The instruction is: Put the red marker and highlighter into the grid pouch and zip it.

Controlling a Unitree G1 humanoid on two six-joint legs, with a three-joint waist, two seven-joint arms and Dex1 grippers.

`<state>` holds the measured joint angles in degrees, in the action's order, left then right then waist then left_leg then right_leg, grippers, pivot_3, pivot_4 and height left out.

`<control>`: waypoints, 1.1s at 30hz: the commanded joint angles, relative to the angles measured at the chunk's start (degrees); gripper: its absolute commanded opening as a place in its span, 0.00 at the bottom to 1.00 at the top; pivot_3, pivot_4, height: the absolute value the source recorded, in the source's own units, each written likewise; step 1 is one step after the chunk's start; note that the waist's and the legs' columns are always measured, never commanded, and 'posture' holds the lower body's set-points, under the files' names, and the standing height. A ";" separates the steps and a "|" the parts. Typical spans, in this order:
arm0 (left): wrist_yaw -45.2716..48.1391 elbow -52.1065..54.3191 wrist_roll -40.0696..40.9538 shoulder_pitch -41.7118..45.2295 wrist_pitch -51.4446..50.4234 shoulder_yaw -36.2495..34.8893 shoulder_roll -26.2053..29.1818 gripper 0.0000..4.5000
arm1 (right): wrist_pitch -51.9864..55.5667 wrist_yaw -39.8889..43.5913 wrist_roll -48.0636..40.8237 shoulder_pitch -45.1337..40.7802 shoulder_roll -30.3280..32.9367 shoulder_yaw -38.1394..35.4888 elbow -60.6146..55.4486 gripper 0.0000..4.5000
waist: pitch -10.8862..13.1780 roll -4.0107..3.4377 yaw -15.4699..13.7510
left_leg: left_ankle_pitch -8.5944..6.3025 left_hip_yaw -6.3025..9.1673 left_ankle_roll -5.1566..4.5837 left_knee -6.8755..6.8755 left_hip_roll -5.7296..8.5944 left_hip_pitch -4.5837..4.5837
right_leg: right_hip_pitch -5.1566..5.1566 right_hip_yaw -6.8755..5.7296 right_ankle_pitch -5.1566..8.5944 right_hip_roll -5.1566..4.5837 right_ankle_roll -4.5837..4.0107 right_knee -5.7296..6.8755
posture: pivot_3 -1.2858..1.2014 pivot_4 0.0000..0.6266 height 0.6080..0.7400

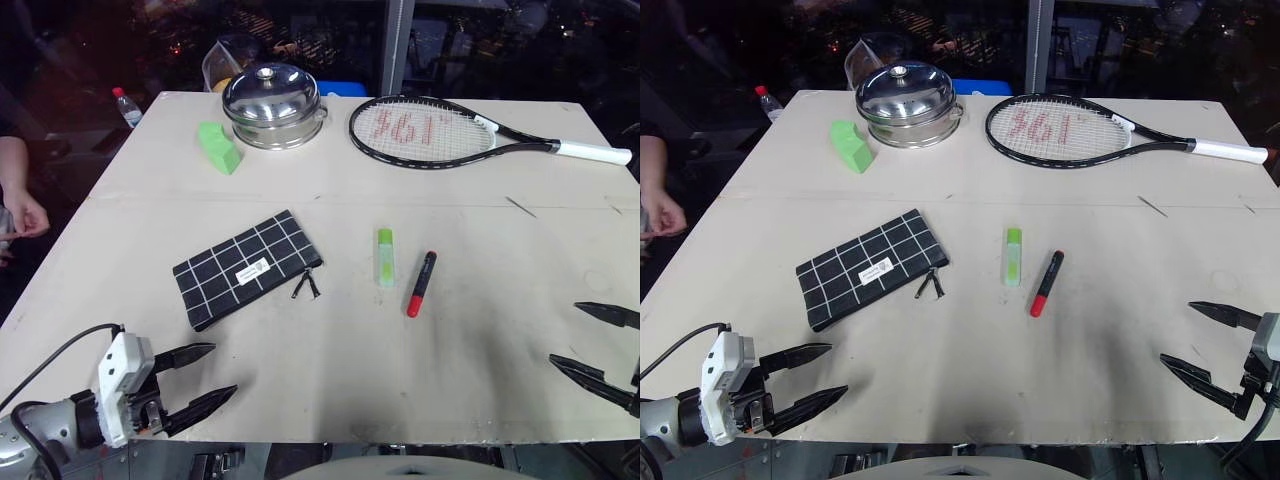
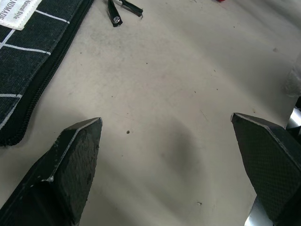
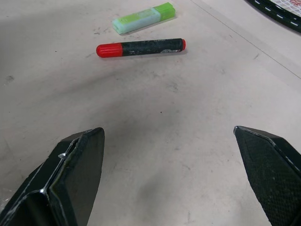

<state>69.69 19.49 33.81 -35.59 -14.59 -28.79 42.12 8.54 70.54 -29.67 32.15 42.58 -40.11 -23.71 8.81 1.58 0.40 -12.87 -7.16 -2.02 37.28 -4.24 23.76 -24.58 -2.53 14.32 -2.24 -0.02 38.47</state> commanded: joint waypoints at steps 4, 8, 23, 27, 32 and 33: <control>-14.38 5.02 5.37 6.96 -5.90 -2.83 -4.93 0.99 | 3.72 -7.82 -6.90 -8.68 -1.59 7.64 -10.46 1.00 | 0.00 -0.02 0.22 | 0.01 0.05 -0.01 0.01 -0.01 0.00 | 0.01 0.01 -0.03 0.01 -0.03 0.00 | 0.52 0.24 1.00; -18.02 2.23 -5.88 10.06 3.28 -3.75 -3.79 0.99 | 7.87 -7.52 -12.15 -9.44 0.56 11.93 -17.56 1.00 | -0.06 0.05 0.00 | 0.06 0.07 -0.10 -0.04 0.01 0.04 | 0.06 0.00 -0.03 0.09 -0.03 0.03 | 0.52 0.24 1.00; -27.68 -33.94 -43.85 14.62 66.22 -1.93 0.73 0.99 | 7.72 -3.61 -14.41 -15.07 3.81 21.34 -19.49 1.00 | -0.26 0.36 -1.33 | -0.15 -0.05 -0.13 -0.10 -0.01 0.11 | 0.04 -0.06 -0.17 -0.02 -0.27 -0.40 | 0.52 0.24 1.00; -36.17 -38.32 -50.96 20.47 68.21 2.77 -0.44 0.99 | 6.15 -3.52 -13.29 -13.41 3.02 21.11 -19.25 1.00 | -0.62 -0.14 -1.69 | -0.18 -0.08 -0.26 -0.10 -0.01 0.08 | 0.13 -0.11 -0.18 -0.15 -0.27 -0.44 | 0.52 0.24 1.00; -44.57 -43.12 -58.98 28.11 68.16 9.67 0.52 0.99 | 6.18 -4.59 -13.57 -12.60 3.01 20.21 -19.69 1.00 | -1.04 -0.63 -2.01 | -0.20 -0.05 -0.21 -0.07 -0.02 -0.07 | 0.38 -0.41 -0.06 -0.22 -0.04 -0.41 | 0.52 0.24 1.00; -46.10 -43.63 -60.36 29.37 67.79 11.05 0.57 0.99 | 6.16 -4.76 -13.56 -12.31 3.07 19.88 -19.69 1.00 | -1.13 -0.77 -2.10 | -0.19 -0.03 -0.22 -0.05 -0.02 -0.08 | 0.42 -0.45 -0.05 -0.23 -0.03 -0.42 | 0.52 0.24 1.00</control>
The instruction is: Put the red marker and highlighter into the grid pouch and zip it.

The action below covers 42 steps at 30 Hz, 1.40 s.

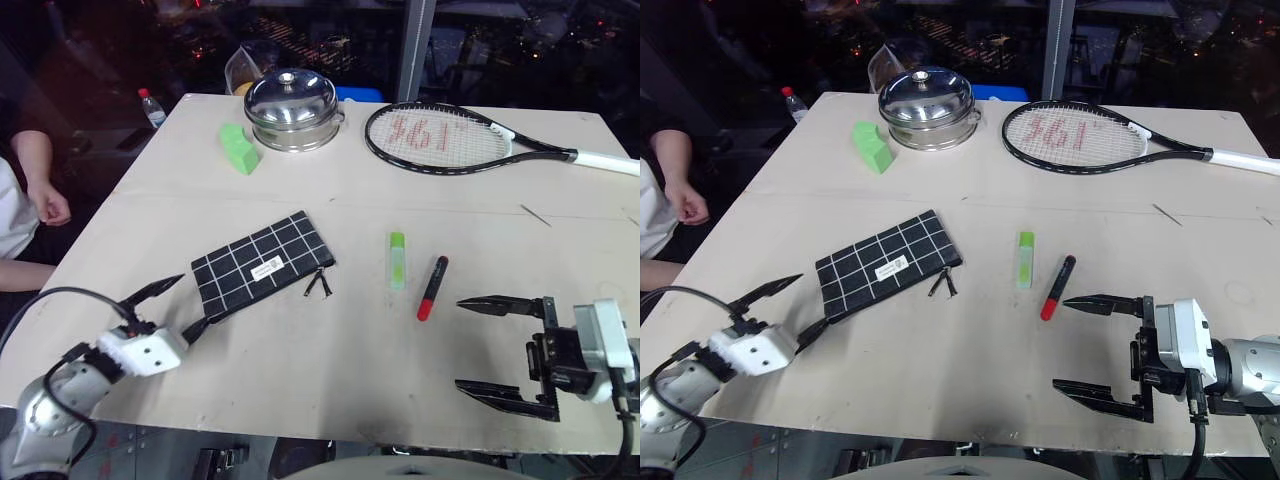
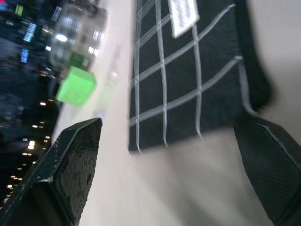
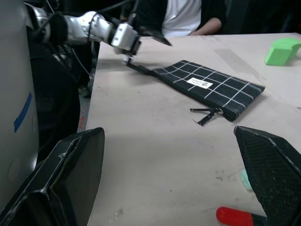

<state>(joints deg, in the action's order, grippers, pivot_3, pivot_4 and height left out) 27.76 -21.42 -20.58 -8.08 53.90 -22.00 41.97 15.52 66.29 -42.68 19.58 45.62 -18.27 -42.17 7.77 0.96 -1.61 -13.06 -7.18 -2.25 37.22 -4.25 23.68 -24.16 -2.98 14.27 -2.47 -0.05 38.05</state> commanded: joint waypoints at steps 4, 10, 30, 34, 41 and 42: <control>-5.42 -5.39 -6.50 8.43 -0.49 11.73 0.33 0.94 | -0.18 -2.73 -0.30 0.88 -0.01 -2.28 -2.35 1.00 | -0.27 -0.44 -0.81 | 0.06 0.02 -0.11 0.04 0.03 -0.02 | 0.15 -0.08 0.00 -0.05 0.00 -0.03 | 0.52 0.24 1.00; -1.29 -5.10 1.19 12.54 -0.48 18.61 0.14 0.49 | 0.70 -6.29 0.16 1.23 -0.34 -0.63 -4.71 1.00 | -0.31 -0.40 -0.66 | 0.08 0.05 -0.31 0.10 0.03 0.02 | 0.31 -0.23 0.00 -0.12 0.00 -0.09 | 0.52 0.24 1.00; 17.68 26.74 33.37 10.73 -42.34 25.75 -5.54 0.01 | 44.89 -48.92 0.22 -31.55 -19.77 15.70 8.47 1.00 | -0.15 0.03 0.97 | 0.08 0.33 -0.34 0.14 0.00 0.10 | 0.36 -0.34 -0.17 0.16 0.05 -0.05 | 0.52 0.24 1.00; 18.70 25.31 32.74 11.79 -42.10 26.42 -7.24 0.01 | 53.52 -52.13 -4.84 -36.15 -24.62 13.14 11.60 1.00 | -0.15 0.03 0.81 | 0.08 0.35 -0.34 0.15 -0.02 0.11 | 0.36 -0.33 -0.18 0.22 0.05 -0.05 | 0.52 0.24 1.00; 20.39 22.74 31.42 11.91 -38.91 26.56 -8.11 0.01 | 54.80 -57.51 -3.87 -40.82 -30.73 11.53 16.64 1.00 | -0.15 0.02 1.10 | 0.08 0.30 -0.35 0.15 0.01 0.13 | 0.35 -0.32 -0.19 0.21 0.07 -0.07 | 0.52 0.24 1.00; 20.54 22.61 31.33 11.89 -38.58 26.57 -8.19 0.00 | 54.62 -57.53 -3.57 -41.05 -30.87 11.74 16.96 0.94 | -0.15 0.02 1.16 | 0.08 0.31 -0.35 0.15 0.00 0.13 | 0.35 -0.32 -0.19 0.21 0.06 -0.06 | 0.52 0.24 1.00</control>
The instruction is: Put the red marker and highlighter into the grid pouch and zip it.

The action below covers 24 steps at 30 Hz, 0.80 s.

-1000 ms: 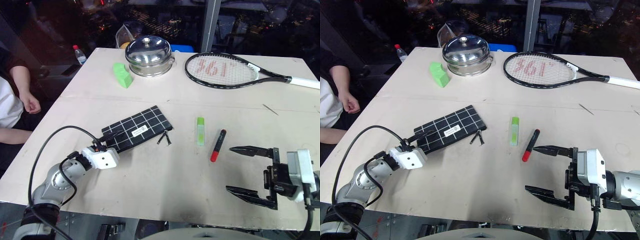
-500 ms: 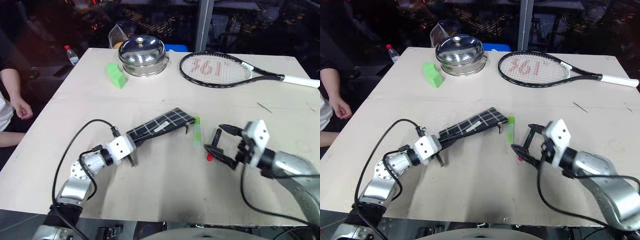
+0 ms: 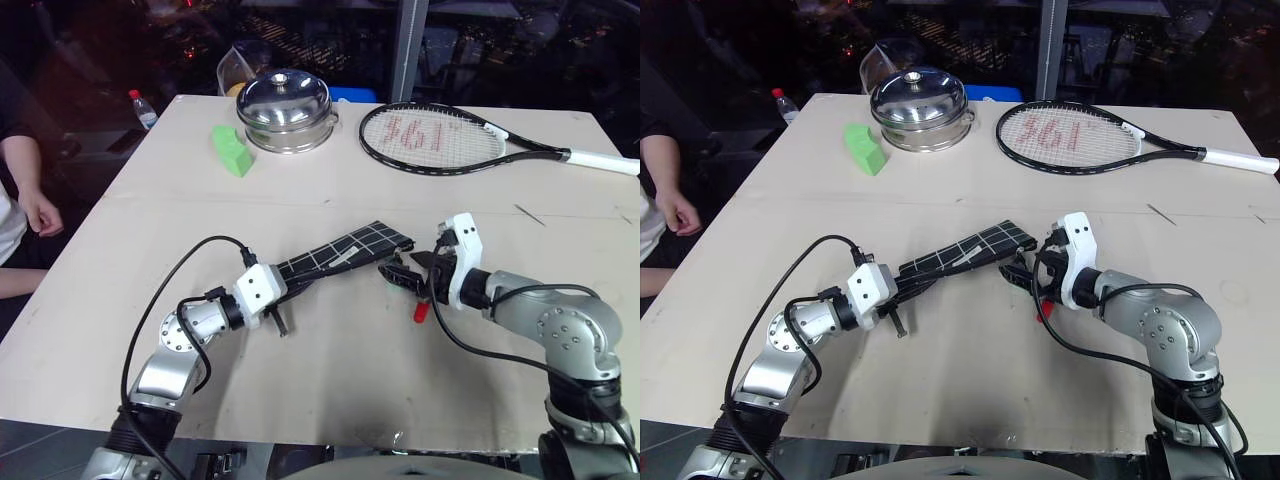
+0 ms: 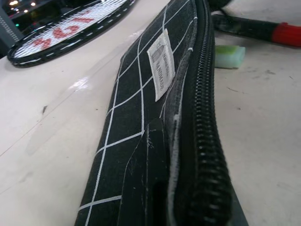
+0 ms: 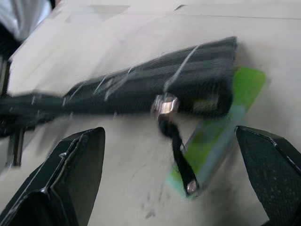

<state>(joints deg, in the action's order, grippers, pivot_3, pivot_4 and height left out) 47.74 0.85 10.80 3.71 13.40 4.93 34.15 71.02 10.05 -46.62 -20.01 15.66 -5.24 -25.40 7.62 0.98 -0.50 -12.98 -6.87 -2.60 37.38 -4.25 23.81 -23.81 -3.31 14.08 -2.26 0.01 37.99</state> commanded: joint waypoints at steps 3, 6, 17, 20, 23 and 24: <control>0.80 0.19 -0.11 0.15 2.33 -0.40 -0.49 0.00 | -0.73 -1.13 0.60 -1.64 -1.21 -0.97 0.26 0.69 | 0.01 -0.01 0.09 | 0.00 0.02 0.00 -0.02 -0.01 0.02 | 0.00 -0.01 0.00 0.00 0.00 -0.01 | 0.52 0.24 1.00; 0.95 0.44 -0.09 0.16 2.24 -0.57 -0.49 0.00 | -0.26 -0.59 0.25 -1.22 -1.14 -0.75 -0.53 0.37 | 0.01 -0.01 0.36 | 0.00 0.01 0.00 -0.02 -0.01 0.02 | 0.00 0.00 0.00 -0.01 0.01 -0.02 | 0.52 0.24 1.00; -0.16 1.84 0.49 1.31 -0.81 -1.40 -1.39 0.00 | 0.40 1.54 -1.42 -0.18 0.08 -0.44 -1.93 0.01 | 0.01 -0.02 1.13 | 0.00 0.03 0.00 -0.05 -0.02 0.02 | -0.01 -0.01 0.00 -0.06 0.01 -0.03 | 0.52 0.24 1.00; -0.90 2.63 0.61 1.77 -2.41 -1.48 -1.99 0.00 | 0.83 1.98 -2.16 -0.10 0.29 -0.50 -2.04 0.01 | 0.02 -0.02 1.16 | 0.00 0.03 0.00 -0.06 -0.02 0.02 | -0.01 -0.01 0.01 -0.07 0.01 -0.03 | 0.52 0.24 1.00; -1.52 3.46 0.57 2.47 -4.08 -1.48 -2.54 0.00 | 1.88 2.89 -3.95 -0.05 0.38 -0.66 -2.50 0.01 | 0.02 -0.02 1.16 | 0.00 0.04 0.00 -0.07 -0.02 0.02 | -0.02 -0.01 0.01 -0.07 0.01 -0.04 | 0.52 0.24 1.00; -1.68 3.53 0.42 2.81 -4.54 -1.38 -2.72 0.00 | 2.47 3.31 -5.00 -0.07 0.40 -0.93 -2.67 0.01 | 0.02 -0.03 1.16 | 0.00 0.04 0.00 -0.07 -0.02 0.02 | -0.02 -0.01 0.01 -0.07 0.01 -0.04 | 0.52 0.24 1.00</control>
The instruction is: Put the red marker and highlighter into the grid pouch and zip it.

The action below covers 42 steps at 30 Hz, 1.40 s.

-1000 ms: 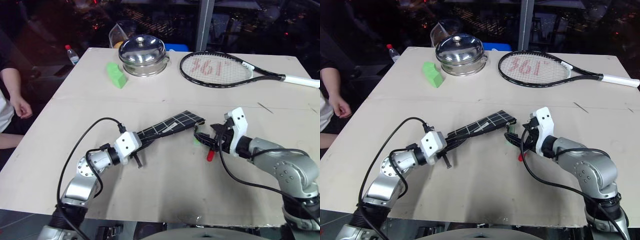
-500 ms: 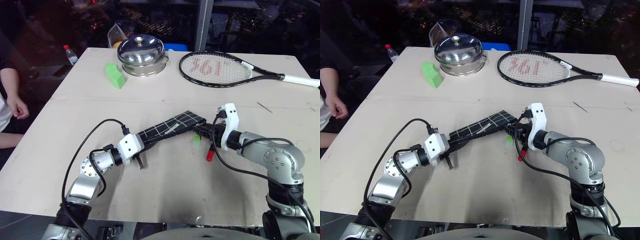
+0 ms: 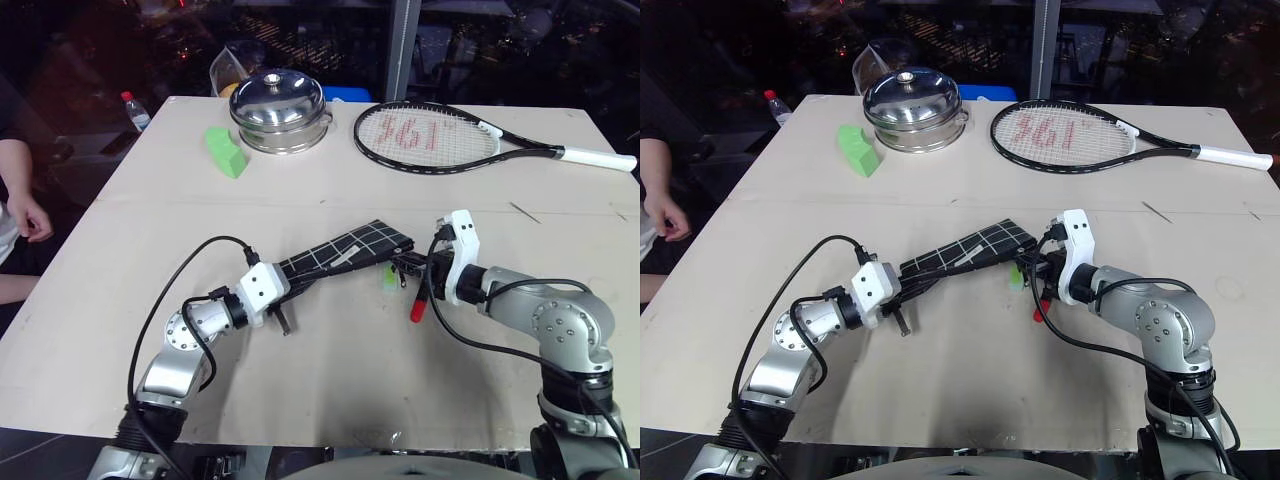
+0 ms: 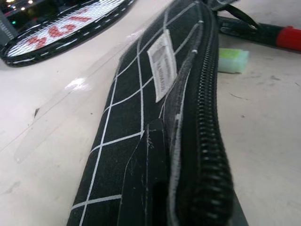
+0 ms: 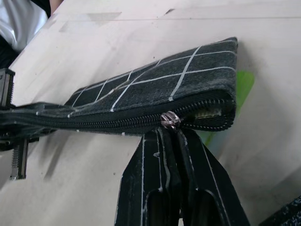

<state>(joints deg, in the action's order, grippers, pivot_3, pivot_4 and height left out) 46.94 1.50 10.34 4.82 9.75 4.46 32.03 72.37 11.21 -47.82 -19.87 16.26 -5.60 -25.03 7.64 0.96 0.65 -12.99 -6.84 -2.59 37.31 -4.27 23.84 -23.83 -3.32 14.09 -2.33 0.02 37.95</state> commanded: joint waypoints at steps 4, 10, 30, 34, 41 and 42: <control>-1.26 2.86 0.33 2.40 -1.62 -0.74 -0.92 0.00 | 3.38 2.92 -7.20 -0.11 0.30 -1.57 -3.54 0.01 | 0.01 0.00 0.02 | 0.00 0.00 0.00 -0.01 0.00 0.00 | 0.00 0.00 0.00 0.00 0.00 -0.01 | 0.52 0.24 1.00; -2.20 3.56 -1.38 2.31 -0.91 -0.42 -0.96 0.00 | 5.21 1.87 -11.01 0.14 0.24 -4.55 -2.83 0.01 | 0.02 0.00 0.02 | 0.00 0.01 0.00 -0.07 0.00 0.01 | -0.01 0.00 0.00 -0.01 0.00 -0.05 | 0.52 0.24 1.00; -7.71 2.02 -10.47 10.31 0.40 6.15 -8.71 0.00 | 7.55 -4.50 -13.54 -8.08 -10.52 -2.65 4.83 0.01 | 0.10 -0.06 0.04 | 0.00 0.01 0.00 -0.10 0.02 0.05 | -0.04 0.00 -0.01 0.03 0.02 -0.07 | 0.52 0.24 1.00; -9.13 -0.35 -12.98 13.01 1.07 7.92 -10.78 0.00 | 7.50 -4.43 -13.21 -9.93 -11.98 -2.67 6.94 0.01 | 0.10 -0.07 0.07 | 0.00 0.00 0.00 -0.13 0.02 0.07 | -0.05 0.01 -0.01 0.13 0.02 -0.09 | 0.52 0.24 1.00; -8.91 -0.60 -10.92 14.58 -0.70 6.94 -12.42 0.00 | 1.11 2.30 -6.47 -8.64 -3.83 3.11 2.94 0.14 | 0.13 -0.09 0.15 | 0.00 0.00 -0.01 -0.14 0.04 0.09 | -0.06 0.01 0.00 0.15 0.04 -0.09 | 0.52 0.24 1.00; -8.60 -0.41 -10.31 14.37 -1.01 6.42 -12.07 0.00 | -0.09 3.93 -5.57 -7.71 -1.36 3.85 1.51 0.22 | 0.15 -0.07 0.09 | 0.00 0.01 -0.01 -0.15 0.04 0.12 | -0.10 0.01 0.01 0.15 0.05 -0.10 | 0.52 0.24 1.00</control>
<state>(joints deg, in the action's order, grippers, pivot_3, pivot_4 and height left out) 37.78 -1.67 -1.97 18.64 8.39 11.79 19.63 74.95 11.59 -54.42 -28.46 12.47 -2.80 -19.80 7.79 0.88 0.74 -12.99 -6.81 -2.60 37.16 -4.22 23.97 -23.93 -3.32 14.12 -2.19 0.10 37.85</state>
